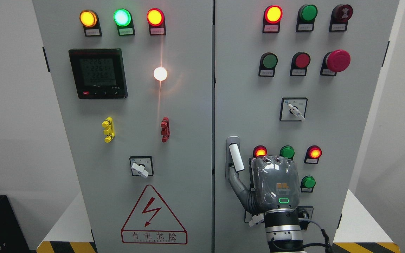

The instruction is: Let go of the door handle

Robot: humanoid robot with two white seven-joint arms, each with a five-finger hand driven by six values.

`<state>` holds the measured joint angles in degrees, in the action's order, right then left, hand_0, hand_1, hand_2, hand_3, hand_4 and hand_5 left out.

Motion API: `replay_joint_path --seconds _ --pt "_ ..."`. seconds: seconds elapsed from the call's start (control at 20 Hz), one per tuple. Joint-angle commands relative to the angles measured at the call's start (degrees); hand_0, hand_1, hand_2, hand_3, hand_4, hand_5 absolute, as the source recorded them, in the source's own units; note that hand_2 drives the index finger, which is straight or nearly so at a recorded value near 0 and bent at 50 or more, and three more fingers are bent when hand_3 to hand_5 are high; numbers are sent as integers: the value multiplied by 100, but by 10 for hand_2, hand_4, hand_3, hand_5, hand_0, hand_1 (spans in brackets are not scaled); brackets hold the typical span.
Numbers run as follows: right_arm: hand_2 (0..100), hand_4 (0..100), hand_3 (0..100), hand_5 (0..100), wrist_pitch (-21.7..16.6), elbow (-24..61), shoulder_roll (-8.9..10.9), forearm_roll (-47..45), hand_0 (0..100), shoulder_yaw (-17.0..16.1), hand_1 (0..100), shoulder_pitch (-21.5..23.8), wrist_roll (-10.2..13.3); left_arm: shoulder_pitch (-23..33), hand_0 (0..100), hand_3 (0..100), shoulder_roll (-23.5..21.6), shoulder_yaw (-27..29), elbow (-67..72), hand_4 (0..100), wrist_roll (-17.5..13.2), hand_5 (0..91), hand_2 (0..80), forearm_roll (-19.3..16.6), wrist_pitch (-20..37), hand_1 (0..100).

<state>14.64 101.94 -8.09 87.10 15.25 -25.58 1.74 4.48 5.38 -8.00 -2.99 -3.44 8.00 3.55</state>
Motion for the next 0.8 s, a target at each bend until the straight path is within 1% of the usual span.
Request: replay_joint_path --seconds 0.0,0.75 --pt "976 1000 1000 1000 13 28 -9 0 532 -5 299 9 46 0 120 0 -1 0 0 0 1 0 0 0 5 556" --pt "977 1000 1000 1000 4 72 -9 0 530 -31 313 9 46 0 120 0 -1 0 0 0 1 0 0 0 5 556"
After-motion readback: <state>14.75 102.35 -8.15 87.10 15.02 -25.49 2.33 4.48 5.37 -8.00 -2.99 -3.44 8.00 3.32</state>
